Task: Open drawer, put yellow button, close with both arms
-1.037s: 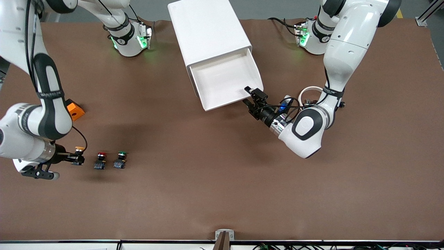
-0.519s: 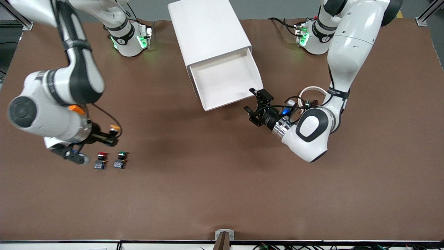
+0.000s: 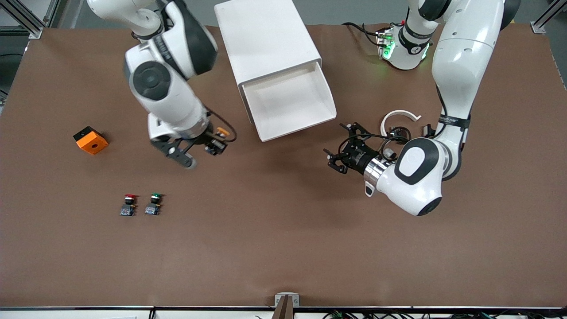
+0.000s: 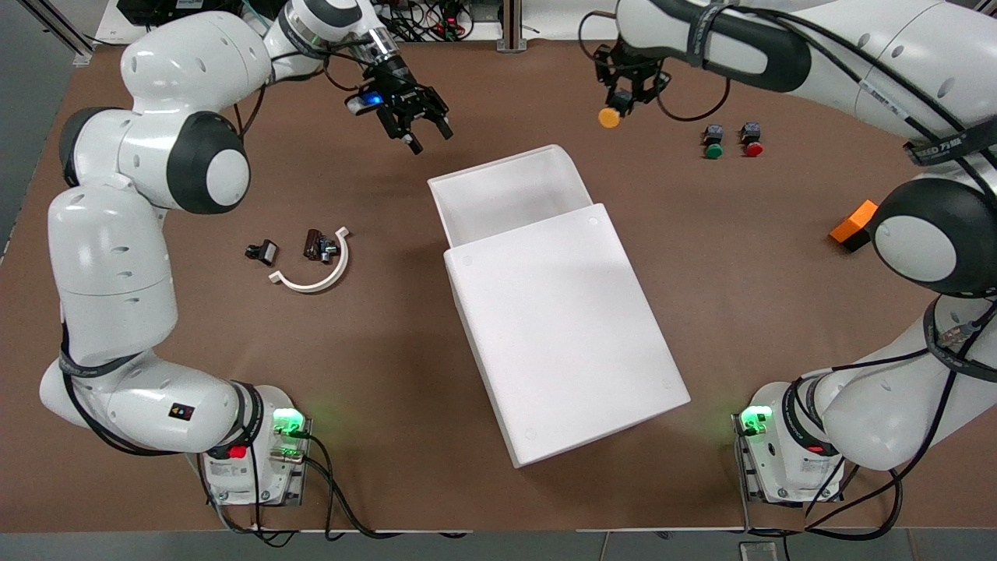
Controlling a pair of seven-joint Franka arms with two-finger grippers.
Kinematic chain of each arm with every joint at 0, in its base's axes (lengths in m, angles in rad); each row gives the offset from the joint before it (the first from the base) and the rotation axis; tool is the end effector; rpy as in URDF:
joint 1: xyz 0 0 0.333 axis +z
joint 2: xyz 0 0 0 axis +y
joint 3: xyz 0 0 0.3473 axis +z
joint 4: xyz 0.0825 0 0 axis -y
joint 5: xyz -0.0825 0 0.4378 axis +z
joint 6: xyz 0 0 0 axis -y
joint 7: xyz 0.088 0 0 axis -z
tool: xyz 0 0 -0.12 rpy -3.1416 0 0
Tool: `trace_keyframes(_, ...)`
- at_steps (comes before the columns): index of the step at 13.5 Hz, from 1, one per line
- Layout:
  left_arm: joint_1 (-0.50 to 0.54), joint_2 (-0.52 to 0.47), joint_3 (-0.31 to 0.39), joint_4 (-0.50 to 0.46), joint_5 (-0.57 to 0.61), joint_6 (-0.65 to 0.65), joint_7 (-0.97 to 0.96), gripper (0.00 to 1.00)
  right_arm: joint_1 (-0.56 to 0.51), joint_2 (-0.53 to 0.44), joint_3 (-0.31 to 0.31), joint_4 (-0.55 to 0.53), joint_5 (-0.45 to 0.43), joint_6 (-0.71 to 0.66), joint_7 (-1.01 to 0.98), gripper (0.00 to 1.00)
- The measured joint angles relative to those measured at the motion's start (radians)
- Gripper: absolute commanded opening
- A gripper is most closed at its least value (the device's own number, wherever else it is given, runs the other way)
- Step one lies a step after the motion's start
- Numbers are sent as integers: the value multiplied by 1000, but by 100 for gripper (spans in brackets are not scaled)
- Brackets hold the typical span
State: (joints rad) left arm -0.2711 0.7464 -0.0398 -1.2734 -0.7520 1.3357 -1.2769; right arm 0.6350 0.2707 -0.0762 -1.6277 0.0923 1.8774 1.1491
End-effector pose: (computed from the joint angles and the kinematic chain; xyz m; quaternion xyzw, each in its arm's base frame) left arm 0.6742 -0.3078 0.3038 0.7531 0.4396 -0.4875 0.0441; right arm 0.5859 0.3813 0.4617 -0.9523 0.3032 0.0320 0.0146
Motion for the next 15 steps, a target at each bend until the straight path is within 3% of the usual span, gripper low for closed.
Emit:
trace_keyframes(4,-2,-4,113,30,98,4,360,100,153,-3,0,3,-74,4,253,0)
trace_keyframes(6,-3,-20,126,38,193,33,478,100,216,-3,0,8,-96,4,358,0)
trace_keyframes(11,-53,-66,124,40,372,327,516,100,308,-3,-1,30,-100,6,530,0)
trace_keyframes(15,-93,-74,123,40,434,430,517,100,336,6,-1,39,-101,9,605,0)
